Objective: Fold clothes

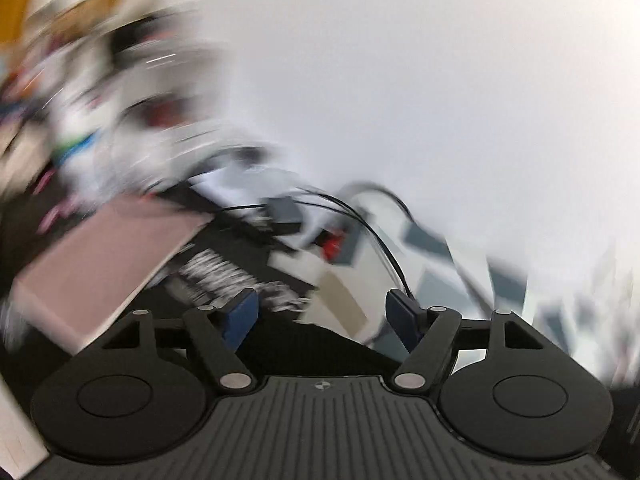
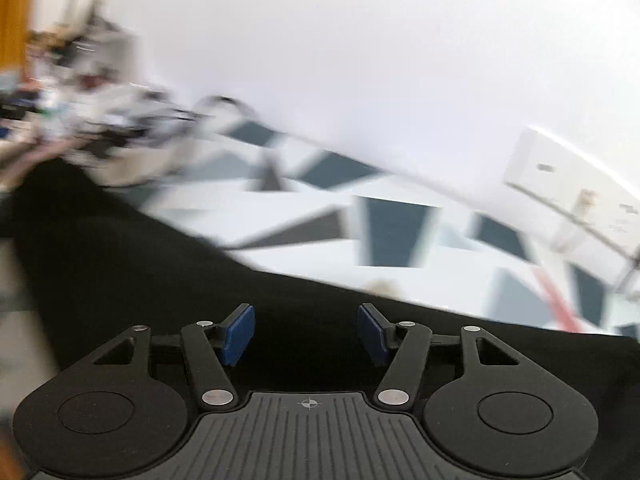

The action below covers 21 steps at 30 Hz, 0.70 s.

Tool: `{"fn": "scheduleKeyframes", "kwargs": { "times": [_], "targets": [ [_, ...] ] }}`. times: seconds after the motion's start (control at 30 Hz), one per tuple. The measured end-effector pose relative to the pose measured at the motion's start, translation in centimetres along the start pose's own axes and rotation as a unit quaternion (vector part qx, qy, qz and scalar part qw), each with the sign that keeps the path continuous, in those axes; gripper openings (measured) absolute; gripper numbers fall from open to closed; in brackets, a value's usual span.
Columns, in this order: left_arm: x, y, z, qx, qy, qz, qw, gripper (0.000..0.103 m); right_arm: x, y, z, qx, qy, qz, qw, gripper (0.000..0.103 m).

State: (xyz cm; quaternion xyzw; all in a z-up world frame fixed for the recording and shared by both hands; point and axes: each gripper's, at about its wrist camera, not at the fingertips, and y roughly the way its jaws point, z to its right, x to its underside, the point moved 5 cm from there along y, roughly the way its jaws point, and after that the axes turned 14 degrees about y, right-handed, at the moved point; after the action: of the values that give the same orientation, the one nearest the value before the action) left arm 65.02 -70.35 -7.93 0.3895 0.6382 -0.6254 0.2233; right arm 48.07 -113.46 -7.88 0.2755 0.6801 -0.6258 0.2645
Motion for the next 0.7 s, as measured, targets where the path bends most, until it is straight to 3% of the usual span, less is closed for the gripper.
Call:
{"fn": "scheduleKeyframes", "kwargs": {
  "times": [0.07, 0.17, 0.33, 0.43, 0.47, 0.5, 0.53, 0.57, 0.6, 0.63, 0.7],
  "targets": [
    [0.1, 3.0, 3.0, 0.012, 0.120, -0.033, 0.9921, 0.072, -0.1, 1.5, 1.1, 0.029, 0.000, -0.006, 1.000, 0.055],
    [1.1, 6.3, 6.1, 0.057, 0.243, -0.069, 0.9660, 0.072, 0.0, 3.1, 2.2, 0.039, 0.006, -0.013, 0.999, 0.067],
    [2.2, 10.2, 8.6, 0.094, 0.340, -0.106, 0.9298, 0.073, 0.8, 5.8, 2.5, 0.047, -0.038, -0.040, 0.997, 0.079],
    [2.7, 11.5, 10.1, 0.094, 0.399, -0.112, 0.9051, 0.082, 1.0, 6.8, 2.7, 0.036, -0.040, -0.050, 0.997, 0.081],
    [3.0, 11.7, 10.5, 0.086, 0.425, -0.106, 0.8950, 0.086, 0.9, 7.0, 2.8, 0.028, -0.035, -0.052, 0.998, 0.076],
    [3.1, 11.6, 10.8, 0.080, 0.442, -0.094, 0.8883, 0.086, 0.9, 7.1, 2.8, 0.016, -0.029, -0.055, 0.998, 0.057],
    [3.2, 11.5, 11.0, 0.079, 0.449, -0.086, 0.8857, 0.079, 0.9, 7.1, 2.7, -0.004, -0.020, -0.060, 0.998, 0.046],
    [3.4, 11.2, 11.0, 0.089, 0.439, -0.087, 0.8897, 0.052, 0.9, 7.1, 2.6, -0.025, -0.008, -0.066, 0.997, 0.024],
    [3.5, 11.0, 10.9, 0.102, 0.425, -0.089, 0.8950, 0.038, 1.0, 7.0, 2.4, -0.042, 0.001, -0.071, 0.997, 0.010],
    [3.7, 10.7, 10.9, 0.114, 0.411, -0.092, 0.8999, 0.024, 0.9, 7.0, 2.1, -0.047, 0.002, -0.073, 0.996, 0.006],
    [4.3, 10.2, 10.7, 0.086, 0.409, -0.081, 0.9047, 0.017, 0.7, 6.8, 2.1, -0.037, 0.006, -0.062, 0.997, 0.000]
  ]
}}
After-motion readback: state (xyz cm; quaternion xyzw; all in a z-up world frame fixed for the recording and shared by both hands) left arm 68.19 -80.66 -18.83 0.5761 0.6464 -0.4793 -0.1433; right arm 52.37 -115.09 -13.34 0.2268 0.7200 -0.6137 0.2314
